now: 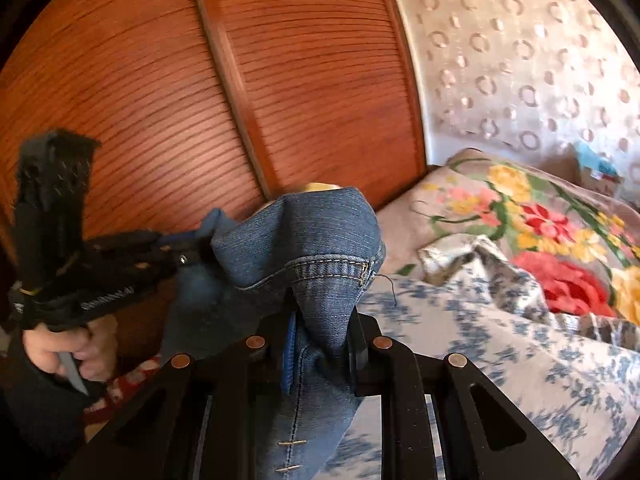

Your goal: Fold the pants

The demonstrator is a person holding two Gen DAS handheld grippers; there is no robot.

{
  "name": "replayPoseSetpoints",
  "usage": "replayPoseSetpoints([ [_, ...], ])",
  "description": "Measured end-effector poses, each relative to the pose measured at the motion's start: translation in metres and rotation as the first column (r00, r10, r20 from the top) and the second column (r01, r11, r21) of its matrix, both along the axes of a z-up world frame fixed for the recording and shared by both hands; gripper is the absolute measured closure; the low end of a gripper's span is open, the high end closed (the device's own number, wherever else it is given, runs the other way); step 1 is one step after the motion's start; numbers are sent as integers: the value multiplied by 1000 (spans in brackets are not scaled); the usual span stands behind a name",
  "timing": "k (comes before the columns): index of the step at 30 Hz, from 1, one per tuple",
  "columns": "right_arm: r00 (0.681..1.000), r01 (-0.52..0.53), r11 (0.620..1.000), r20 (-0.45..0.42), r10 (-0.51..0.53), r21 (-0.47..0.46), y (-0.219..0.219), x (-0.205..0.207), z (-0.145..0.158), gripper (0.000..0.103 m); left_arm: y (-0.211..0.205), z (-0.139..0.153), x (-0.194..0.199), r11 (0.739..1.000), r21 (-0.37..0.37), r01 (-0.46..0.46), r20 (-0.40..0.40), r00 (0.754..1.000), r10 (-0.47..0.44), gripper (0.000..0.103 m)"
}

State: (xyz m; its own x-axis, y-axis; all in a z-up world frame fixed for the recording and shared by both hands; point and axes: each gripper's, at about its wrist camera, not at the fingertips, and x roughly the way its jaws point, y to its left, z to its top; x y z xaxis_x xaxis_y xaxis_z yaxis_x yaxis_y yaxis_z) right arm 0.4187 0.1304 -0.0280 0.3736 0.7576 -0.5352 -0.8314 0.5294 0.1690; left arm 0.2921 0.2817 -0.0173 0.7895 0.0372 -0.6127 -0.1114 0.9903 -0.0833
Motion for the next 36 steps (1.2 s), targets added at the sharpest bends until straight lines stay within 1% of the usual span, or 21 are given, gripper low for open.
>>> replayPoseSetpoints([
  [3,999,51,999,-10,-51,2,-5,16,-6,84,-10,-2,30,999,27,33,-20,999,-32,91],
  [8,988,147,989,-46,-146,8,-10,40,-13,83,-23,-4,68,996,45,76,-44,996,-74,91],
  [12,978,202,979,-55,-203,-22,-19,50,-21,82,-38,-9,90,992,58,115,-72,991,-111,91],
  [15,971,222,972,-73,-228,-75,-11,58,-26,79,-48,-18,104,988,77,135,-105,986,-127,91],
  [16,972,216,972,-74,-223,-90,-11,60,-26,78,-50,-19,105,987,83,138,-113,985,-129,91],
  [17,973,211,973,-78,-219,-97,-13,62,-25,73,-53,-23,107,985,98,141,-125,984,-128,91],
  [18,971,216,971,-85,-225,-101,-14,64,-23,71,-54,-25,108,984,104,141,-130,983,-127,91],
  [19,969,219,970,-95,-229,-105,-15,66,-21,66,-54,-25,108,985,104,139,-132,983,-125,91],
  [20,968,217,970,-101,-228,-107,-16,68,-19,61,-52,-25,107,987,94,132,-137,983,-119,88],
  [22,971,206,972,-101,-217,-114,-18,68,-12,58,-47,-22,103,992,67,104,-143,985,-94,84],
  [23,974,200,972,-86,-211,-119,-19,67,-7,58,-45,-20,100,993,55,100,-139,986,-92,81],
  [24,976,197,973,-73,-206,-117,-23,63,-4,58,-44,-18,94,994,52,96,-135,987,-88,75],
  [25,976,197,974,-69,-206,-111,-24,63,0,58,-43,-15,88,994,59,91,-135,987,-82,72],
  [26,978,191,976,-68,-199,-109,-25,62,4,58,-43,-14,82,994,64,91,-133,988,-82,64],
  [27,981,183,977,-48,-189,-113,-24,60,9,58,-45,-13,76,993,64,94,-125,988,-86,56],
  [29,982,190,976,4,-191,-107,-26,55,17,58,-47,-11,65,993,58,100,-111,989,-93,52],
  [30,981,195,976,21,-194,-99,-27,52,22,58,-48,-10,58,993,58,107,-111,989,-100,46],
  [32,983,184,980,35,-181,-82,-27,49,31,58,-50,-10,48,992,64,109,-109,989,-102,41],
  [33,985,169,983,39,-166,-75,-26,46,33,58,-52,-10,39,992,65,109,-104,989,-102,41],
  [35,991,130,989,34,-128,-74,-20,42,34,63,-55,-12,31,992,61,112,-107,989,-105,41],
  [36,994,106,991,26,-104,-79,-15,41,32,64,-58,-14,24,991,59,117,-114,987,-109,41],
])
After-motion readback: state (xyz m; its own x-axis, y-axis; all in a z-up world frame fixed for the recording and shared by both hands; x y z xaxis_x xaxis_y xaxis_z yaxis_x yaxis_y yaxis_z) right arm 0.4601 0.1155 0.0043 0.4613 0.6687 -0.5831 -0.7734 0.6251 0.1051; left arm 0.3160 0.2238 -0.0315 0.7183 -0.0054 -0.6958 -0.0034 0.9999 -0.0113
